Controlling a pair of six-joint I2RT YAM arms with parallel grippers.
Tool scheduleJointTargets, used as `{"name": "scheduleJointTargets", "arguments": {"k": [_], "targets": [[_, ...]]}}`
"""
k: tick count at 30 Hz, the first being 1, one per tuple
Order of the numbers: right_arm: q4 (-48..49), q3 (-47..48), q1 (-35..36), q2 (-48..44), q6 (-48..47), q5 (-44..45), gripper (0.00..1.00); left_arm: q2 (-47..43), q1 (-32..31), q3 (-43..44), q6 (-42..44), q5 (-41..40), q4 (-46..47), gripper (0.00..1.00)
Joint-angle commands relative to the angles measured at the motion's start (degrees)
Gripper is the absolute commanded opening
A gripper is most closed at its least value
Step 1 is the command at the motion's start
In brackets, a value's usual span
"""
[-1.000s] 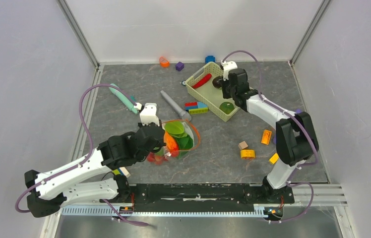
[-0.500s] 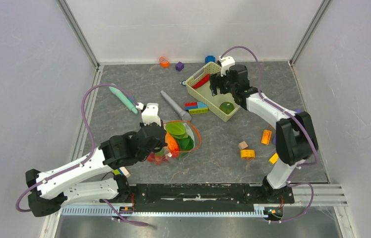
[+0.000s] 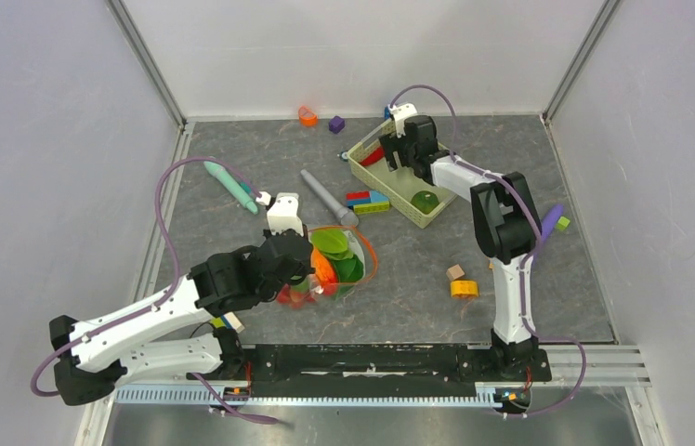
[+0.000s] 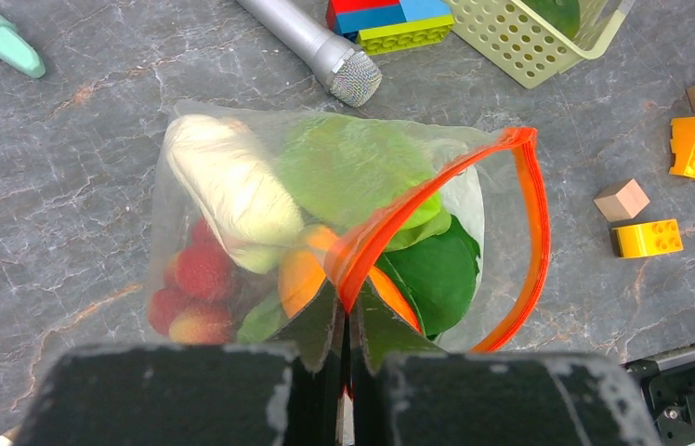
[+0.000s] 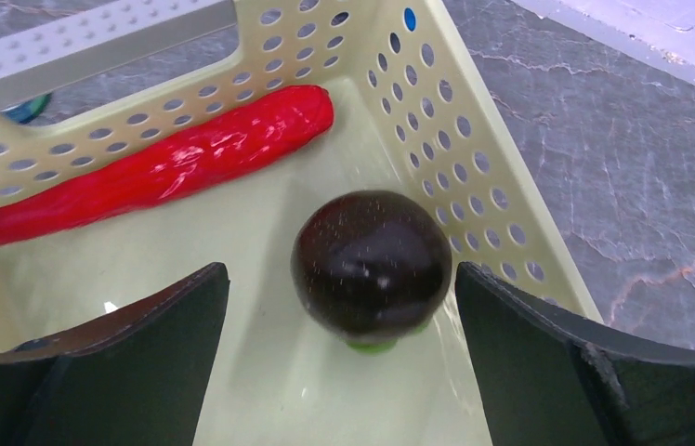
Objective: Place the food in the zip-top bag and seal the zipper
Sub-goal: Pick up the fake fruit from the bin.
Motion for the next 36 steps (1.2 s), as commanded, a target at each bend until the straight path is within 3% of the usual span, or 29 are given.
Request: {"name": "scheduleJointTargets", "arguments": {"k": [1,6,12,16,22,27,36], "targets": [[2.53,6.83,-0.01,4.74,-2.26,3.97,0.96,0.74,0.42,1.2,-0.67,-0.97,3.0,0.05],[4.7,7.42,-0.01,6.56,-1.84,6.14,0.85,0.84,0.49,1.07,-0.89,-0.8,3.0,0.04],[5.5,3.74,-0.05,3.84,-1.31,8.64,0.43,0.03,0.49,0.83,-1.32,-0.47,2.92,0.04],[8.3,-2.66,-0.05,-2.04,-0.3,6.75,0.3,-0.44,0.47,0.37,-1.42,0.13,3.85,0.04],[12.75,-16.95,0.95,-19.07,3.28,1.51,0.23,-0.4,0.49,0.55,-1.76,0.71,3.5,0.04],[25.1,-39.91,4.82,-39.39,10.86,-5.83,0.22,-0.83,0.5,0.89,-2.55,2.05,2.18,0.04],[35.16,-62.22,21.94,-67.29,17.4,-19.03,0.23,-2.48,0.49,1.51,-3.79,5.32,-1.42,0.03]]}}
